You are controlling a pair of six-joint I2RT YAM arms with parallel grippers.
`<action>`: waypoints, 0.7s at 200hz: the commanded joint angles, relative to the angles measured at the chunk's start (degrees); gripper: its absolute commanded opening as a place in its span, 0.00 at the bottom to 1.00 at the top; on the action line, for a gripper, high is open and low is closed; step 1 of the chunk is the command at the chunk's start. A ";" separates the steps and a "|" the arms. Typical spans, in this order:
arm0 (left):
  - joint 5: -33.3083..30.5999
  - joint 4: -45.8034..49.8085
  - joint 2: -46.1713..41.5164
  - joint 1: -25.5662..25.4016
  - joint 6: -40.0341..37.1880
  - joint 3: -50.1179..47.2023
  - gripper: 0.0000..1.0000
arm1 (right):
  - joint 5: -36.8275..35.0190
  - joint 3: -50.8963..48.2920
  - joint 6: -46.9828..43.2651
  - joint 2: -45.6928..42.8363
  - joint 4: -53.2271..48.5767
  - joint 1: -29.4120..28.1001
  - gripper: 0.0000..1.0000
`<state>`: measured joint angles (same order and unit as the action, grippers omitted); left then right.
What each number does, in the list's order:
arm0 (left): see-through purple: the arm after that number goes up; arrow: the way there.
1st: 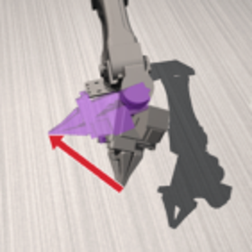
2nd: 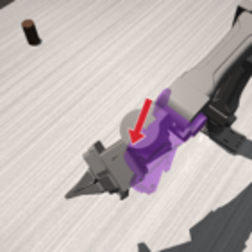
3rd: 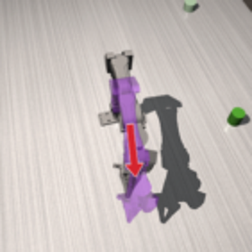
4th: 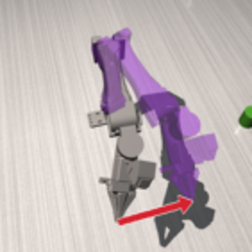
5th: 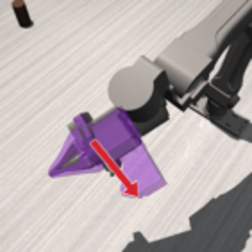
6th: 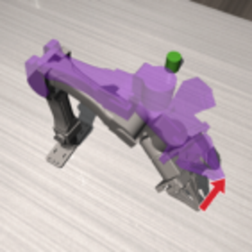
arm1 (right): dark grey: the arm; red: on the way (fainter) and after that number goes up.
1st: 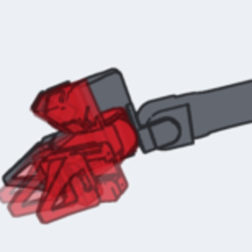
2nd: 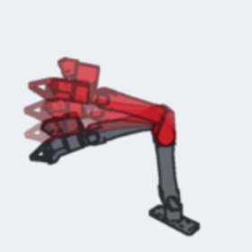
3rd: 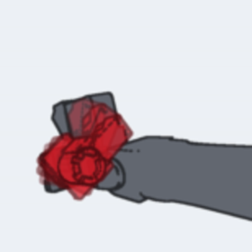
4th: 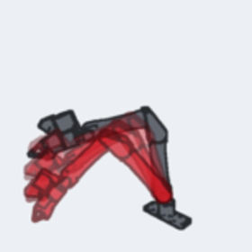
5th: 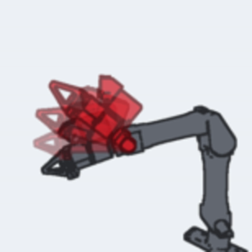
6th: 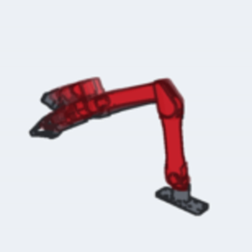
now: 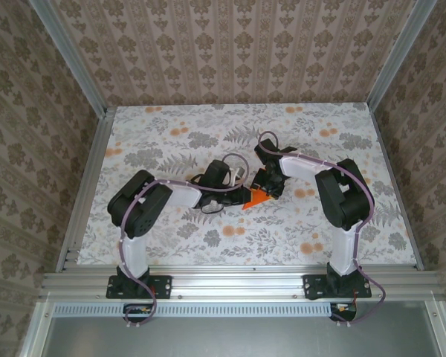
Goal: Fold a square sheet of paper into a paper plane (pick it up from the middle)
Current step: Fourth fold the wing at the center of the table.
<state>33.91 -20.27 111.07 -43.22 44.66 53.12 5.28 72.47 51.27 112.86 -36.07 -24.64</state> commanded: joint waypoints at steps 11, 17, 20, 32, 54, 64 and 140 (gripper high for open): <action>0.24 -1.12 1.56 -0.28 0.39 1.11 0.12 | -11.69 -6.05 0.59 10.94 -7.87 1.74 0.57; -0.26 -0.67 1.57 -0.28 0.19 1.05 0.12 | -11.66 -6.11 0.63 10.98 -7.87 1.71 0.57; -0.55 -0.41 1.58 -0.28 0.16 0.97 0.12 | -11.69 -6.11 0.60 10.99 -7.87 1.78 0.57; -1.73 0.70 1.43 -0.28 -0.39 0.88 0.12 | -11.69 -6.04 0.59 10.93 -7.87 1.77 0.57; -3.70 2.95 0.78 -0.28 -1.54 0.66 0.11 | -11.69 -6.20 0.59 10.98 -7.76 1.71 0.57; -4.68 3.68 0.35 -0.28 -1.89 0.36 0.11 | -11.69 -6.19 0.59 10.97 -7.79 1.74 0.57; -7.29 6.85 -1.19 -0.37 -3.54 0.41 0.11 | -11.63 -6.27 0.59 10.97 -7.69 1.77 0.57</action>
<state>28.80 -17.19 110.78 -43.57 43.27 53.28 5.28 72.66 51.44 112.95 -36.23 -24.64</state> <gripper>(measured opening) 0.111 0.574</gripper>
